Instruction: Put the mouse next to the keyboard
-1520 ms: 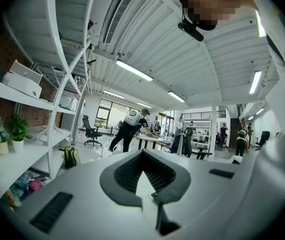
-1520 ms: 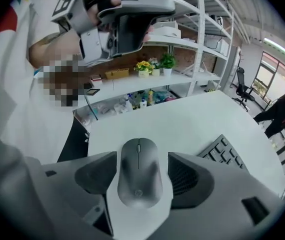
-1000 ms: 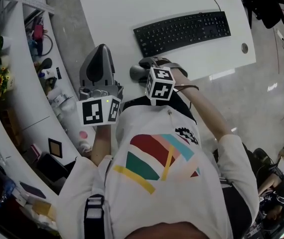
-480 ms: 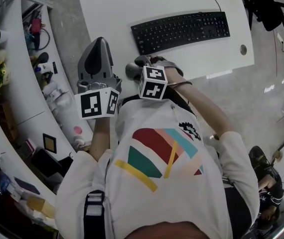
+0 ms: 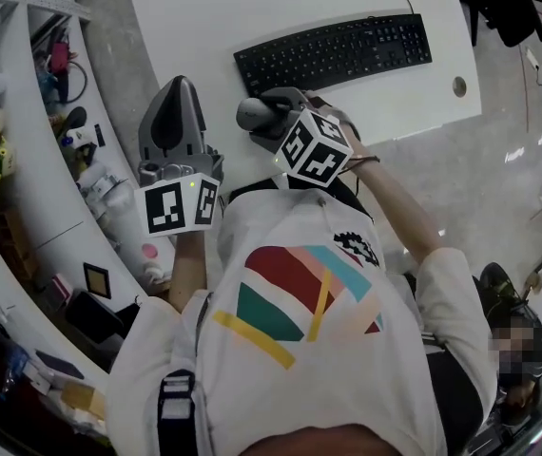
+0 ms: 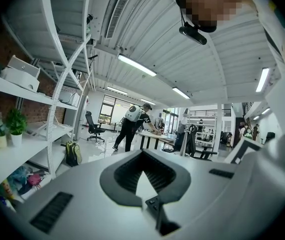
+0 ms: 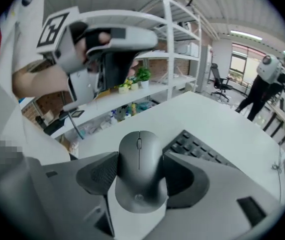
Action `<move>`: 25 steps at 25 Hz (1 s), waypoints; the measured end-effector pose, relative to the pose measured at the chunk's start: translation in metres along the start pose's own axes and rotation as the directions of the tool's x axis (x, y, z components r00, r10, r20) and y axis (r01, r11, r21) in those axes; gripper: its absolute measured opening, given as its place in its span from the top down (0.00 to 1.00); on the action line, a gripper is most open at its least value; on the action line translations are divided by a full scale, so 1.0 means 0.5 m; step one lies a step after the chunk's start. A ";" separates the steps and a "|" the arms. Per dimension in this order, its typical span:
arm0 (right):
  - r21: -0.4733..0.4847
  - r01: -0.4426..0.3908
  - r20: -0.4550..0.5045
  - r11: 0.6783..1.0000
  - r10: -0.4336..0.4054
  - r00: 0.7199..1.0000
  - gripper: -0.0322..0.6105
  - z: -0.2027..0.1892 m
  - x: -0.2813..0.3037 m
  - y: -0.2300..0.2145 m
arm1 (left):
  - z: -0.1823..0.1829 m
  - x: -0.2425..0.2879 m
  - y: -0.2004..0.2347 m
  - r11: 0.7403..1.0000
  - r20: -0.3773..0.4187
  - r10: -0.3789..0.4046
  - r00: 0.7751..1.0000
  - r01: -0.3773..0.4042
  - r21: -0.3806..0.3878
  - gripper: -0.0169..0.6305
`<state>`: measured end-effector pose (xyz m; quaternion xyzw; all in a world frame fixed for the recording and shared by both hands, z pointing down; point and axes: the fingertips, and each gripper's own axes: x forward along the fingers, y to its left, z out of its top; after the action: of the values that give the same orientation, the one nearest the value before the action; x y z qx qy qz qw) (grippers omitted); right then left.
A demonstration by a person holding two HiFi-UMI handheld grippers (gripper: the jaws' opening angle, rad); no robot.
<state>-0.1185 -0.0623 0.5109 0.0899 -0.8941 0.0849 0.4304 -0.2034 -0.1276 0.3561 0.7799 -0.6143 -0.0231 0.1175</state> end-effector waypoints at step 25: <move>0.443 0.445 -0.103 0.778 -0.449 0.888 0.49 -0.417 -0.423 -0.600 | -0.080 0.251 -0.179 0.996 -0.157 -0.058 0.986 0.068 0.057 0.91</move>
<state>0.2387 -0.2869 0.4957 0.3978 -0.8038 0.1868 0.4010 -0.0801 -0.2230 0.3894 0.8017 -0.5787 0.0533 0.1399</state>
